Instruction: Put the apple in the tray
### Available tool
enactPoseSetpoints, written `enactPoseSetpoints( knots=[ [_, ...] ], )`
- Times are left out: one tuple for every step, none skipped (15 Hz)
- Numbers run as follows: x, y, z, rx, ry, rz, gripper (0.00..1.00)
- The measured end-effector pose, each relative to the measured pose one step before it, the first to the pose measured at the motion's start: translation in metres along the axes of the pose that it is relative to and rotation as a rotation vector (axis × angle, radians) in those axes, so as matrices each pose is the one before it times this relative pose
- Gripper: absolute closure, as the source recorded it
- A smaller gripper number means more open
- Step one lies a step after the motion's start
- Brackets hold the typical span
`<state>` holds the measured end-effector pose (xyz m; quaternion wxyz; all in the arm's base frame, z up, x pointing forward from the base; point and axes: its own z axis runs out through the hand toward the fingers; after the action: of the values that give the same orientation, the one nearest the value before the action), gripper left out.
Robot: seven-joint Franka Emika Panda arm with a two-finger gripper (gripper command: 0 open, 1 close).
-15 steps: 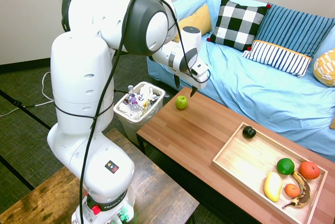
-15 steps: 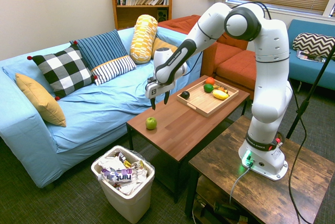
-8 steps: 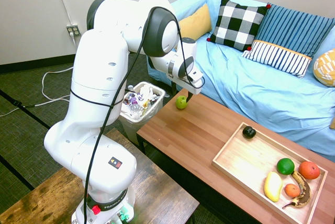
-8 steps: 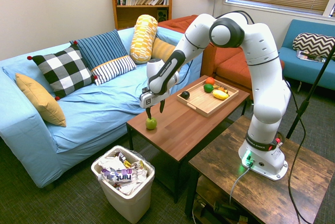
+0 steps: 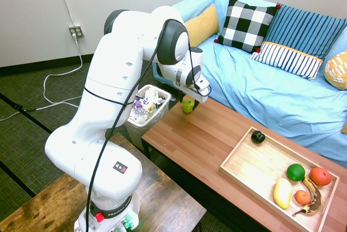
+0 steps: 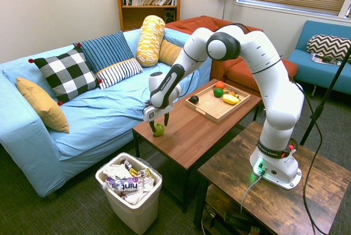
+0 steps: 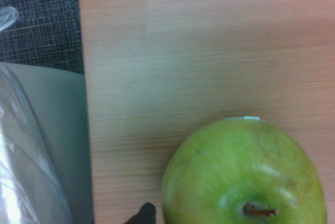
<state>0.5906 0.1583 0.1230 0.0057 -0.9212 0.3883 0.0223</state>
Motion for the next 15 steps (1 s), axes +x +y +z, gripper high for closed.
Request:
enactPoseSetpoints(
  knots=[
    [0.00068, -0.00182, 0.00249, 0.00108, -0.00338, 0.00463, 1.0],
    [0.00061, -0.00174, 0.00187, 0.00094, -0.00122, 0.00157, 1.0],
    [0.00135, -0.00196, 0.00114, 0.00033, -0.00038, 0.00099, 1.0],
    [0.00142, -0.0012, 0.00139, -0.00119, -0.00079, 0.00162, 1.0],
    [0.00026, -0.00017, 0.00197, -0.00589, -0.00662, 0.00403, 1.0],
    [-0.00004, -0.00068, 0.00114, -0.00429, -0.00806, 0.00513, 1.0],
    [-0.00033, -0.001, -0.00025, 0.00263, -0.00231, 0.00241, 1.0],
    [0.00054, -0.00147, -0.00151, 0.00385, 0.0003, 0.00093, 1.0],
    [0.0011, -0.00161, -0.0019, 0.00341, 0.00099, 0.00071, 1.0],
    [0.00223, -0.00084, -0.00246, 0.00339, 0.00344, 0.0014, 1.0],
    [0.00355, 0.0008, -0.00402, 0.00401, 0.0054, 0.00312, 1.0],
    [0.00565, 0.00164, -0.00768, 0.00722, 0.0062, 0.00682, 1.0],
    [0.00891, 0.00264, -0.01288, 0.0132, 0.00829, 0.01492, 1.0],
    [0.01173, 0.00487, -0.01654, 0.01699, 0.01368, 0.01715, 1.0],
    [0.01482, 0.00775, -0.01789, 0.01358, 0.01757, 0.02101, 1.0]
  ],
)
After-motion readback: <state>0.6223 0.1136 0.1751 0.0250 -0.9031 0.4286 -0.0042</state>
